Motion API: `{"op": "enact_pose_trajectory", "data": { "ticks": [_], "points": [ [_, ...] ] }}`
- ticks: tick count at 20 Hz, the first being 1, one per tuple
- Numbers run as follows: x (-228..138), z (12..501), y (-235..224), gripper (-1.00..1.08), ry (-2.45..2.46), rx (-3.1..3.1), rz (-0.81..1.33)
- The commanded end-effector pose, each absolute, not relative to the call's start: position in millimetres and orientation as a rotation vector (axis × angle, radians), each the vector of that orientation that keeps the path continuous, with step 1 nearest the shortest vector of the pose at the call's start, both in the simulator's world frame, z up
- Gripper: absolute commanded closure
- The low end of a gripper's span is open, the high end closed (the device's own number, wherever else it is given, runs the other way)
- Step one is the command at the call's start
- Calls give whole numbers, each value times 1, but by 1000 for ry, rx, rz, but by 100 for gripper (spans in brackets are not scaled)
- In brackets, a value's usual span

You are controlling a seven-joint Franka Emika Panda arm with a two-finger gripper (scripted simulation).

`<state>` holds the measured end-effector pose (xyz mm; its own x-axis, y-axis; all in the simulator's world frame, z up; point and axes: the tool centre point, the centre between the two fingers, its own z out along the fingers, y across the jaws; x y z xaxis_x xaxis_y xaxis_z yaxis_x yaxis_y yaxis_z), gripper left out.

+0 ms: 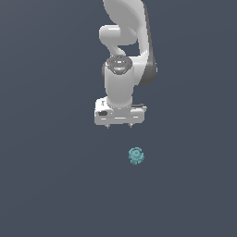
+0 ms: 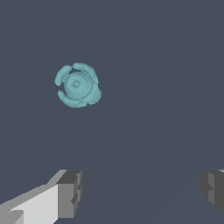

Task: Pick up the object and move it to a goal position.

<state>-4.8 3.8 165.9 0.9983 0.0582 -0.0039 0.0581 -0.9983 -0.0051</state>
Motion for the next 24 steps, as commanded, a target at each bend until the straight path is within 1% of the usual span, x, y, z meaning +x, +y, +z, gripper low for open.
{"op": "enact_pose_trajectory", "data": {
  "ticks": [1,16,24],
  "points": [
    [-5,166,4,-92,-91,-3135,6],
    [-5,162,3,-92,-130,-3134,31],
    [12,152,16,-92,-190,-3135,27]
  ]
}}
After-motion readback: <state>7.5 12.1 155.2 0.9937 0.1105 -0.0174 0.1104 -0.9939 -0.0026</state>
